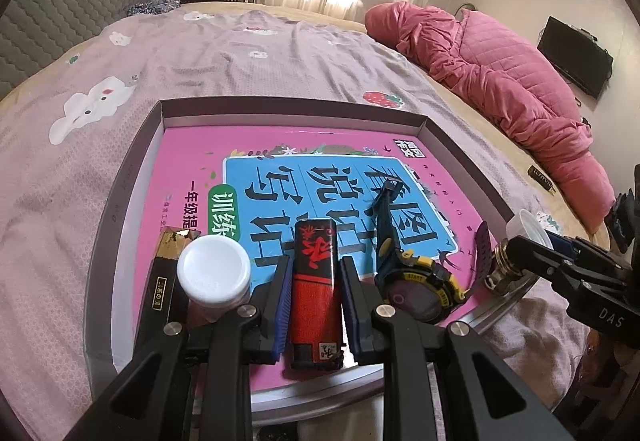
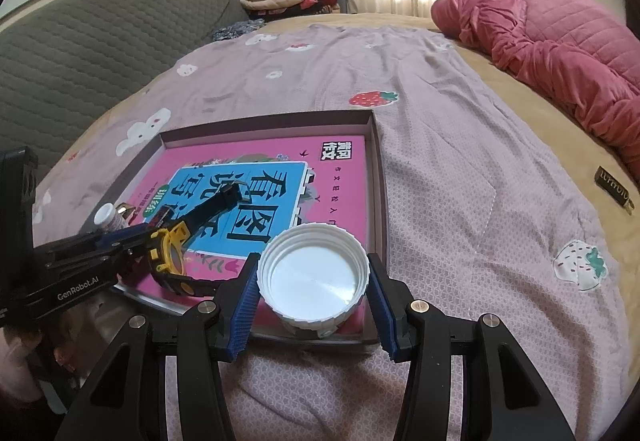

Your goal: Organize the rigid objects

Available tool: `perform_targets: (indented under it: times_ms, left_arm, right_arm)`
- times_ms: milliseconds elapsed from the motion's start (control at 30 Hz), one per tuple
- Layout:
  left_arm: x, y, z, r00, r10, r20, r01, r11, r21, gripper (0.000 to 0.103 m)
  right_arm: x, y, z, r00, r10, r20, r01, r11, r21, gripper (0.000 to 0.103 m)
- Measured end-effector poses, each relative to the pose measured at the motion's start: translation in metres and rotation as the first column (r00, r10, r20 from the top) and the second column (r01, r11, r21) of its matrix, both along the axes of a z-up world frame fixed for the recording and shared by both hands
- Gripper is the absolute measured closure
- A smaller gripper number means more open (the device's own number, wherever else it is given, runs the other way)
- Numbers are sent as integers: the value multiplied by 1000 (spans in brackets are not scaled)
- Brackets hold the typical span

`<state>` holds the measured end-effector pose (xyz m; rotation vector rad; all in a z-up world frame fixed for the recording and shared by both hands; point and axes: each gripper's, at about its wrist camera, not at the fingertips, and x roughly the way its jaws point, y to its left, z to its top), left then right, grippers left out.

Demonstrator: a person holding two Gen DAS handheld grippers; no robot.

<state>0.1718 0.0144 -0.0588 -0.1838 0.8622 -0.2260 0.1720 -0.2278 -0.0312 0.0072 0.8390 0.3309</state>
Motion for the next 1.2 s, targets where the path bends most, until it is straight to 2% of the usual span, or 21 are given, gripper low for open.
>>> perform_targets:
  times_ms: [367,600,767,933,1200]
  left_arm:
    - [0,-1,0,1000,-5,-2,5,1000,-2,80]
    - [-1,-2,0,1000,-7,-3,7,1000,-4,80]
    - [-1,-2,0,1000,-7,-2,7,1000,-3,80]
    - [-1,-2,0,1000,-7,-2,7,1000,-4,80]
    - [-1,-2,0,1000,-7,-2,7,1000,-2,80]
  right_arm:
    - [0,-2,5,1000,-6,26,6,1000,25,51]
    - [-10,27,11,989,126,76,-127,992,12,51]
    - [-15,44,4,980,191,62,-191,982,-4,51]
    - [-13,49,-4,981,191,43,-191,981,-23,51]
    - [-10,50,-7,983,173,58,-171,985,-38,51]
